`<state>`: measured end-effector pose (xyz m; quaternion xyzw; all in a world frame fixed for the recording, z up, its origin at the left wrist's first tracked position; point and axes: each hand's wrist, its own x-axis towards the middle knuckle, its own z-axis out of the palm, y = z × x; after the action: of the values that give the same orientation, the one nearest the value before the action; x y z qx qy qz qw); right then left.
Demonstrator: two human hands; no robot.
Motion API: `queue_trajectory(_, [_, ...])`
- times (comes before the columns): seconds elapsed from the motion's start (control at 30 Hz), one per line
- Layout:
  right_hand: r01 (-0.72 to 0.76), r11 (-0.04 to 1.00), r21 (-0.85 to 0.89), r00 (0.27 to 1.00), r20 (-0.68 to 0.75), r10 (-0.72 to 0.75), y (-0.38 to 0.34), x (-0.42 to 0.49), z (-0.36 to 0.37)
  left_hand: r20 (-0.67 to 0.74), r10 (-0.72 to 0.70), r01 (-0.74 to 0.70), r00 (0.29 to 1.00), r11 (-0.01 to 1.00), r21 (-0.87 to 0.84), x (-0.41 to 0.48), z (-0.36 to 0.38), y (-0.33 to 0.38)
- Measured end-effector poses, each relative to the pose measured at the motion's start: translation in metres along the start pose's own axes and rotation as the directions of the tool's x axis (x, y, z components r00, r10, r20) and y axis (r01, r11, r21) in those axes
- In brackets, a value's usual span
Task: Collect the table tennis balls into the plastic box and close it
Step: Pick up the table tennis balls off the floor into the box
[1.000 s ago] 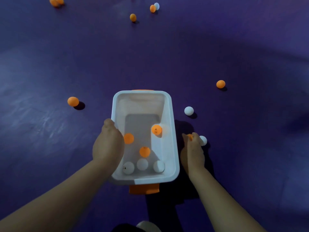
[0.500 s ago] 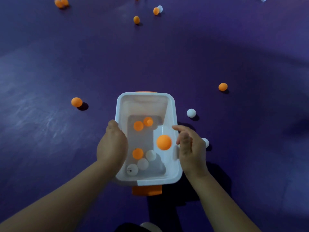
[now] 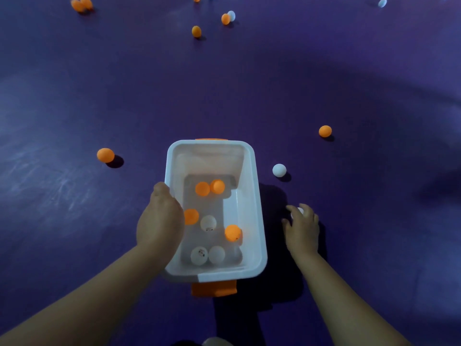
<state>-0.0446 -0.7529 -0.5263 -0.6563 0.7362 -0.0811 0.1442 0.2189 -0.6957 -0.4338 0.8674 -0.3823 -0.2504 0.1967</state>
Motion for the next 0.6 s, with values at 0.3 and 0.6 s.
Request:
queue_trajectory(0.3, [-0.048, 0.997, 0.067, 0.999, -0.017, 0.049, -0.043, 0.066, -0.026, -0.011, -0.004, 0.005, 1.0, 1.0, 0.014, 0.003, 0.003, -0.004])
queue_trajectory(0.6, [0.052, 0.991, -0.122, 0.977, 0.212, -0.025, -0.05, 0.1, -0.015, -0.015, 0.0, 0.0, 1.0, 1.0, 0.016, 0.003, 0.002, -0.002])
